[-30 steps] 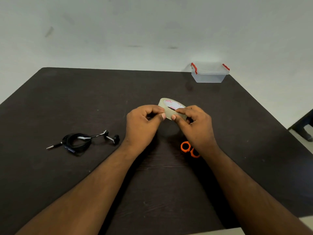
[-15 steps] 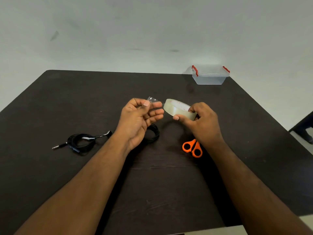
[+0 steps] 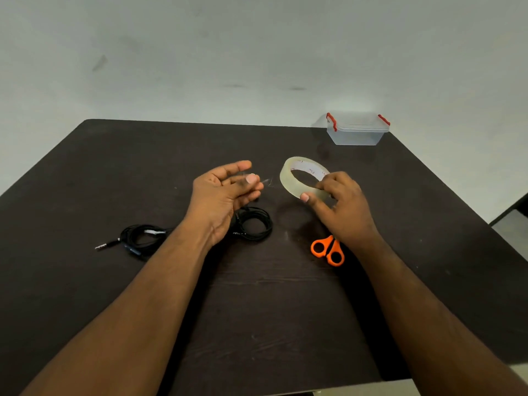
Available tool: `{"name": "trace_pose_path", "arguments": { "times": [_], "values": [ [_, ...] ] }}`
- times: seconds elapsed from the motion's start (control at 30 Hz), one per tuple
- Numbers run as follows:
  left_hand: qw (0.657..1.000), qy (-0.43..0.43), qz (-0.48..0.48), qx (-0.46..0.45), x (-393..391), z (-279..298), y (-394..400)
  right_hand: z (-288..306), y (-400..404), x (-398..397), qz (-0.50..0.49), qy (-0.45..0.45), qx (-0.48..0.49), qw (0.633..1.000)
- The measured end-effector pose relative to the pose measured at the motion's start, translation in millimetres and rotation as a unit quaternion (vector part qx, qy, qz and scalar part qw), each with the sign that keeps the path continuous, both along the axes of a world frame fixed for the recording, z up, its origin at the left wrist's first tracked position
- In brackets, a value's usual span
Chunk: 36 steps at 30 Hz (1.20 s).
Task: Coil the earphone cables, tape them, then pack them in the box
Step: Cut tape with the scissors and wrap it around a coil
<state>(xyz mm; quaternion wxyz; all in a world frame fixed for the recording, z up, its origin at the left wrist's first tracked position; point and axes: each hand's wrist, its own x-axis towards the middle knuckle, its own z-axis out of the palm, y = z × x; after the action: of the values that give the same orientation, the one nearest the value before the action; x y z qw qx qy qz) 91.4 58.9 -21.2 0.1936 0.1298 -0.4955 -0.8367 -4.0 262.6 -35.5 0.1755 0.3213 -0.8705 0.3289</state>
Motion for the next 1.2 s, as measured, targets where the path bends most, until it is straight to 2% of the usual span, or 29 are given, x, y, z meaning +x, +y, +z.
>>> {"name": "trace_pose_path", "arguments": {
  "times": [0.17,0.43,0.53,0.7,0.8,0.9,1.0,1.07,1.13,1.2],
  "values": [
    [0.991,-0.086,0.047,-0.088,1,-2,-5,-2,1,-3,0.016,-0.019,-0.006,1.000],
    [0.992,-0.076,0.061,-0.086,2,1,-19,-2,18,-25,0.039,-0.064,-0.010,0.997],
    [0.989,-0.084,0.066,-0.100,4,1,-31,4,36,-43,0.089,-0.116,0.077,0.986],
    [0.985,-0.080,0.074,-0.133,0,-1,-33,33,50,-82,0.139,-0.109,0.175,0.969],
    [0.980,-0.081,0.099,-0.149,-2,-4,-35,41,41,-98,0.132,-0.145,0.264,0.944],
    [0.974,-0.073,0.101,-0.190,-4,-10,-27,37,27,-95,0.108,-0.201,0.277,0.933],
    [0.975,-0.063,0.106,-0.185,-5,-11,-20,32,23,-78,0.077,-0.183,0.198,0.960],
    [0.976,-0.058,0.113,-0.178,-5,-10,-19,34,22,-59,0.036,-0.128,0.160,0.978],
    [0.976,-0.054,0.116,-0.179,-4,-10,-19,36,23,-34,-0.011,-0.091,0.182,0.979],
    [0.972,-0.055,0.117,-0.194,-4,-10,-18,38,23,-8,-0.030,-0.131,0.257,0.957]
  ]
}}
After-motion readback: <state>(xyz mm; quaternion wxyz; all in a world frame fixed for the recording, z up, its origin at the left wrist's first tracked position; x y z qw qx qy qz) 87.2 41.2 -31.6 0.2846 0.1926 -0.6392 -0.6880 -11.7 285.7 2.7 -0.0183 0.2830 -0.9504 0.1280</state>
